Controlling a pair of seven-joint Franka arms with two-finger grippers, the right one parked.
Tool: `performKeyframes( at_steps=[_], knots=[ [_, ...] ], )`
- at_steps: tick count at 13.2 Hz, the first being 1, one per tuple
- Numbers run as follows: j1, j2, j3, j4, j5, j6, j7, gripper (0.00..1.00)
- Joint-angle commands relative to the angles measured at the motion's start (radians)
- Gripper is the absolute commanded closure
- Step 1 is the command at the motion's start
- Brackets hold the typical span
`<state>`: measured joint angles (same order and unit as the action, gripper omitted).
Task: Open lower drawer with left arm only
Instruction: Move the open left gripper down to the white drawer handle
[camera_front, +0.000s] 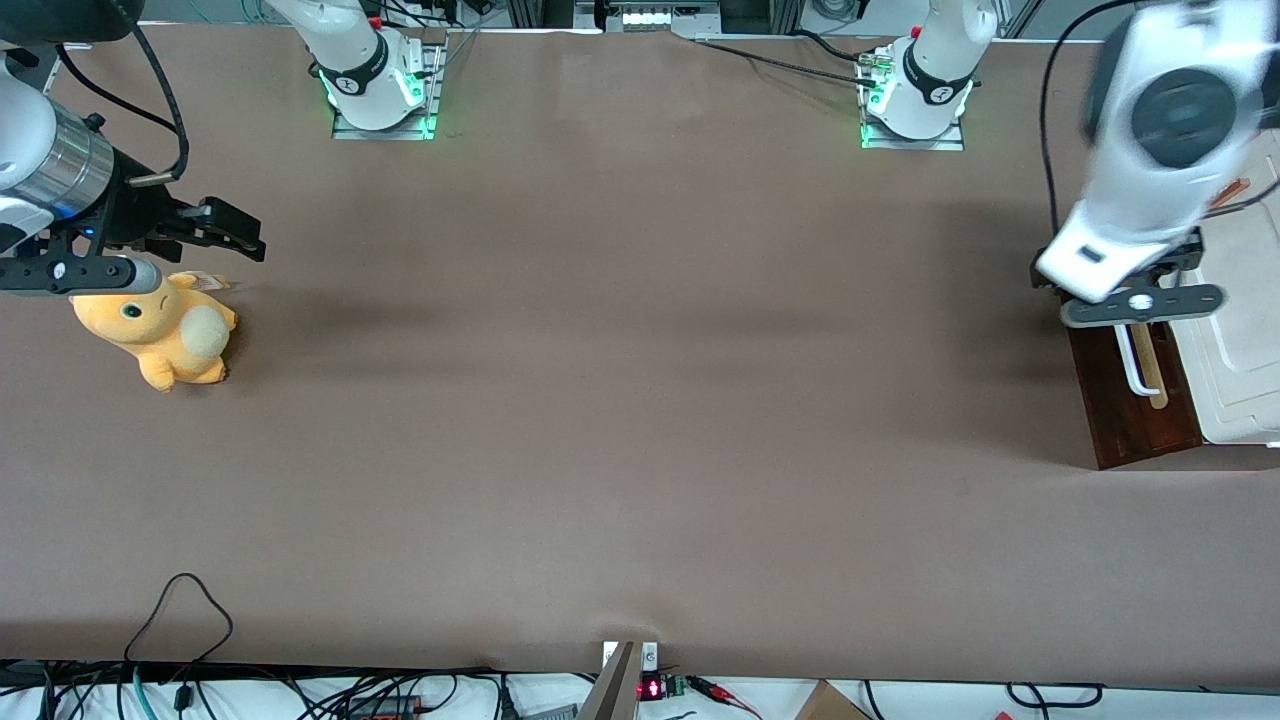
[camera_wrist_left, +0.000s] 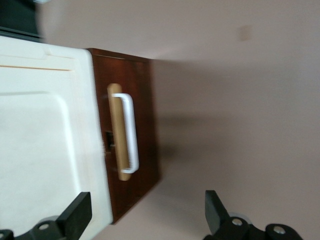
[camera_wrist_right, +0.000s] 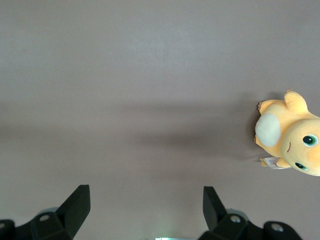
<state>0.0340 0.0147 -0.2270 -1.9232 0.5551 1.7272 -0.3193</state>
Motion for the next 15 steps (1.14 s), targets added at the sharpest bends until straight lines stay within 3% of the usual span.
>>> performKeyframes(
  at_steps=[1,3,6,11,15],
  knots=[
    [-0.003,0.022,-0.029,-0.118,0.216,0.014,-0.133,0.00],
    [-0.006,0.066,-0.029,-0.184,0.377,0.012,-0.216,0.00],
    [-0.025,0.114,-0.029,-0.291,0.558,0.015,-0.363,0.00],
    [-0.025,0.201,-0.005,-0.436,0.823,0.081,-0.602,0.00],
    [-0.025,0.298,0.089,-0.430,0.992,0.084,-0.745,0.00]
  ],
)
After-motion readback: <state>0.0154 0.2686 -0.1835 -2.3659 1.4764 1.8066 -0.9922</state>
